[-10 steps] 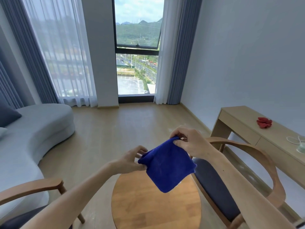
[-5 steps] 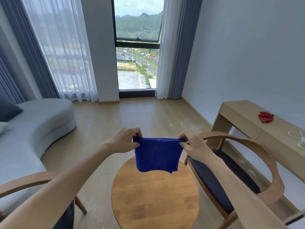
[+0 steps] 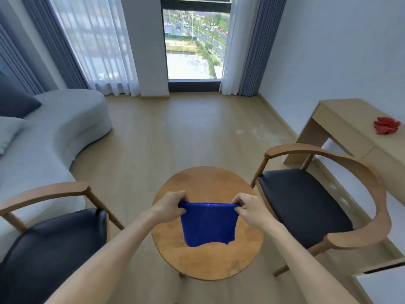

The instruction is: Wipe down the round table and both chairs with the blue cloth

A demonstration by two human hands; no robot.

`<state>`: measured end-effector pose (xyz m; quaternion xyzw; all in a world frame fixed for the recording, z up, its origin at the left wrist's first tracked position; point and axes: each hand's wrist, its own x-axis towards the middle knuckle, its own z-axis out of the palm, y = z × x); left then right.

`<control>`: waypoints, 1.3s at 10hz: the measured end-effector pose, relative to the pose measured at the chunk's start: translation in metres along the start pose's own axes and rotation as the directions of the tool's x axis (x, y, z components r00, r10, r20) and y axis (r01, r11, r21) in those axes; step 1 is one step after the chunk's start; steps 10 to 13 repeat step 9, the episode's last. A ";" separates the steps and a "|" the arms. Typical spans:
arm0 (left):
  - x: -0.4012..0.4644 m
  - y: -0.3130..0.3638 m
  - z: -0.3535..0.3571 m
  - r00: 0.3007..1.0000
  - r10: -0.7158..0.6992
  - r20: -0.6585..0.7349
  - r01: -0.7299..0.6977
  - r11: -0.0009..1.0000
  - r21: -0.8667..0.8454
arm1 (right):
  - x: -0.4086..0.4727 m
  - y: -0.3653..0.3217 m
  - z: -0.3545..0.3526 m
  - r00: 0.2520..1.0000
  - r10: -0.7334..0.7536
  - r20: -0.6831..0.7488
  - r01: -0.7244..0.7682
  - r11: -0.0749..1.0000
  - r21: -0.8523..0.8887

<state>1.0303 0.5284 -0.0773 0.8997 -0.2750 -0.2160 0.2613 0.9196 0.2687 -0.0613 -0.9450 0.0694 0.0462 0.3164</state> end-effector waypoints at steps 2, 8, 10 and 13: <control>0.040 -0.020 0.028 0.998 -0.060 0.003 0.060 0.998 -0.023 | 0.038 0.028 0.029 0.996 0.083 0.036 -0.082 0.996 -0.033; 0.124 -0.131 0.198 0.973 0.098 0.210 -0.191 0.850 0.491 | 0.090 0.157 0.194 0.989 -0.138 0.061 0.151 0.882 -0.446; 0.104 -0.141 0.223 0.938 0.096 0.334 -0.243 0.868 0.432 | 0.060 0.170 0.215 0.980 -0.095 0.176 0.167 0.872 -0.460; 0.104 -0.141 0.223 0.938 0.096 0.334 -0.243 0.868 0.432 | 0.060 0.170 0.215 0.980 -0.095 0.176 0.167 0.872 -0.460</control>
